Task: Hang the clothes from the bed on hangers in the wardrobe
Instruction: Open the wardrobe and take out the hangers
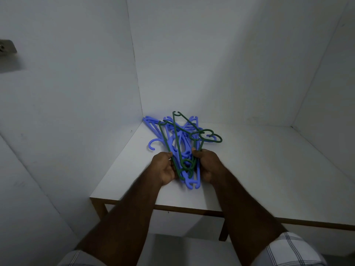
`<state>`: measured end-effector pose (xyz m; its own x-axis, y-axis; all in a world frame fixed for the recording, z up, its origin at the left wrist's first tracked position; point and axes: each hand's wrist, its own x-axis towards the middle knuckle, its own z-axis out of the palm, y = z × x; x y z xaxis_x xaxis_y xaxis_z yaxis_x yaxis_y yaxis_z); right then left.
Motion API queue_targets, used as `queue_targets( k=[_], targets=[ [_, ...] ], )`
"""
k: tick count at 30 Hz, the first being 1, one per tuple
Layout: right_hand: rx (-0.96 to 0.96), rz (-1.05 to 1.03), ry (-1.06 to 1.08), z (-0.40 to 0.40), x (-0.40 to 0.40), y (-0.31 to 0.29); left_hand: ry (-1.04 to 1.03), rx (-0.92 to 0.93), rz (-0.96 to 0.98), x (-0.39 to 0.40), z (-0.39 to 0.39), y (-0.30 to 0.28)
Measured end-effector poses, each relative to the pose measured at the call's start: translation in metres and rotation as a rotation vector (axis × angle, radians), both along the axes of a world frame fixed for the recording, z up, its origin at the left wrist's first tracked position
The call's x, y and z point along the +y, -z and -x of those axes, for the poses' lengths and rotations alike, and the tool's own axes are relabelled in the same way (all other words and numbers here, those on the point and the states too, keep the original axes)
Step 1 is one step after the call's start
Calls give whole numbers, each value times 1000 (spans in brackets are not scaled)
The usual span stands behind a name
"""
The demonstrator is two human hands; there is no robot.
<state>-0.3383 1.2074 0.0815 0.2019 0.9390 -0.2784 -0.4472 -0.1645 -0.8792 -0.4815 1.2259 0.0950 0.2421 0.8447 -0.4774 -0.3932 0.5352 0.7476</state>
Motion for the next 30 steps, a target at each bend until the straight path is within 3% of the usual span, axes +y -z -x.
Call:
queue_targets(
  k=[30],
  targets=[
    [-14,-55,238,32,-78,-2,145,-53,-93,-63,30,-1]
  ],
)
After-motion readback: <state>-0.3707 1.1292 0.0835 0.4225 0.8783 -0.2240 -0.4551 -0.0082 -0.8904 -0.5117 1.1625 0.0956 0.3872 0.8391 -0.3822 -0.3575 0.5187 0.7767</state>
